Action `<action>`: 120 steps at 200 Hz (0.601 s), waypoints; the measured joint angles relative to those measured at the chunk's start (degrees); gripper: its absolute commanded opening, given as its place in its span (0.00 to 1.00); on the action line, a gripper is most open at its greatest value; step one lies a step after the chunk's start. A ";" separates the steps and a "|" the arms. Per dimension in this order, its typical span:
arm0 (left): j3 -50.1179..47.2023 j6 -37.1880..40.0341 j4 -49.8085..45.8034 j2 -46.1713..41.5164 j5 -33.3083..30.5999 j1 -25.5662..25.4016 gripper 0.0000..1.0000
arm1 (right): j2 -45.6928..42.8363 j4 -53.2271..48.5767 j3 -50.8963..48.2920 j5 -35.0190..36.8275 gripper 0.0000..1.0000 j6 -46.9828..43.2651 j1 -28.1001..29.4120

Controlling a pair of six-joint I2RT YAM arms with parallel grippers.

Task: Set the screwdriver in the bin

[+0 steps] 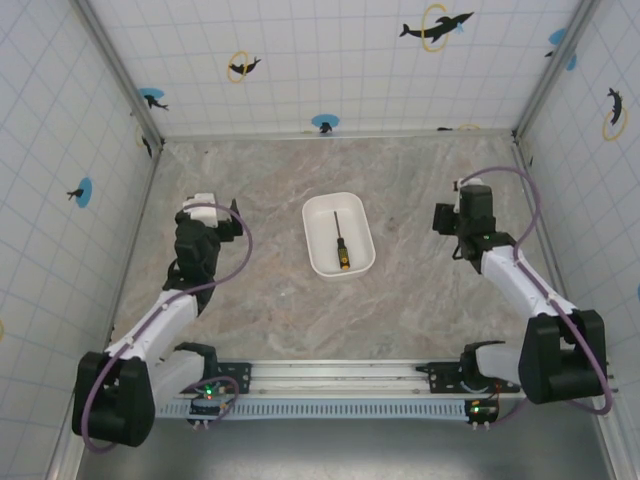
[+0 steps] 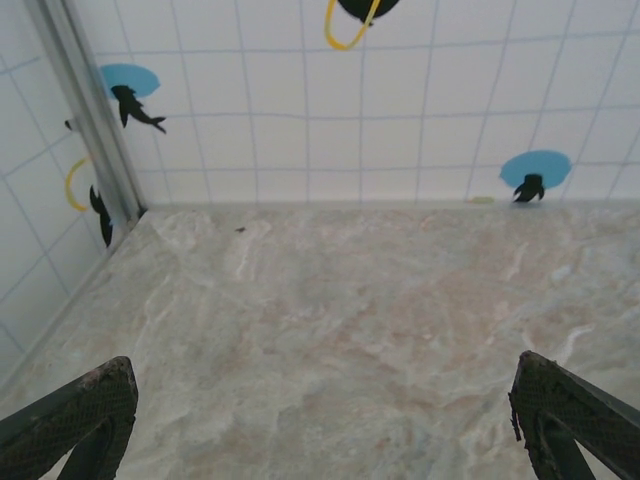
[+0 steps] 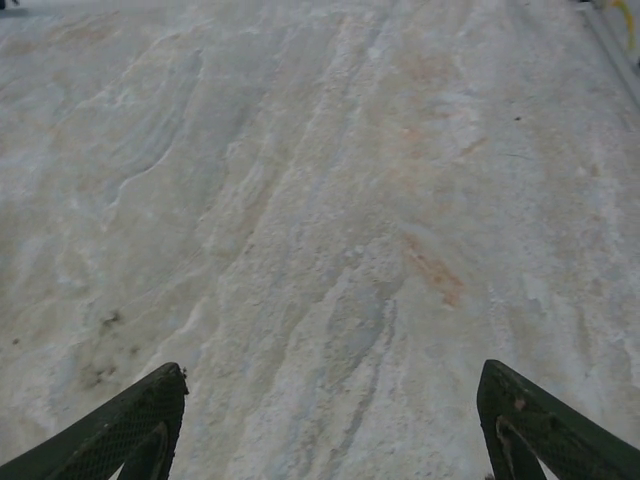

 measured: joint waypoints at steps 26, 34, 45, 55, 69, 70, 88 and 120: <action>-4.20 1.81 6.97 3.26 -0.52 1.14 0.97 | -0.68 7.63 -5.20 1.18 0.80 -0.76 -3.56; -5.62 1.95 9.68 4.09 -0.39 1.92 0.97 | -1.29 10.62 -7.26 1.73 0.80 -1.36 -4.44; -7.50 1.84 13.46 5.46 0.28 3.32 0.97 | -2.47 14.71 -10.27 2.71 0.81 -2.49 -5.40; -8.68 1.66 16.31 6.80 0.74 4.35 0.97 | -3.54 18.34 -12.79 3.19 0.81 -3.58 -5.88; -9.07 1.49 18.08 8.33 1.40 5.14 0.97 | -4.68 23.12 -15.61 3.50 0.82 -4.76 -6.51; -9.07 1.51 18.16 8.39 1.44 5.14 0.97 | -4.74 23.50 -15.78 3.52 0.82 -4.83 -6.56; -9.07 1.55 20.92 9.03 2.19 5.27 0.97 | -5.09 29.14 -18.21 3.56 0.82 -5.33 -7.37; -9.01 1.57 23.65 11.54 2.56 6.10 0.97 | -4.11 36.68 -20.55 2.91 0.82 -4.85 -8.35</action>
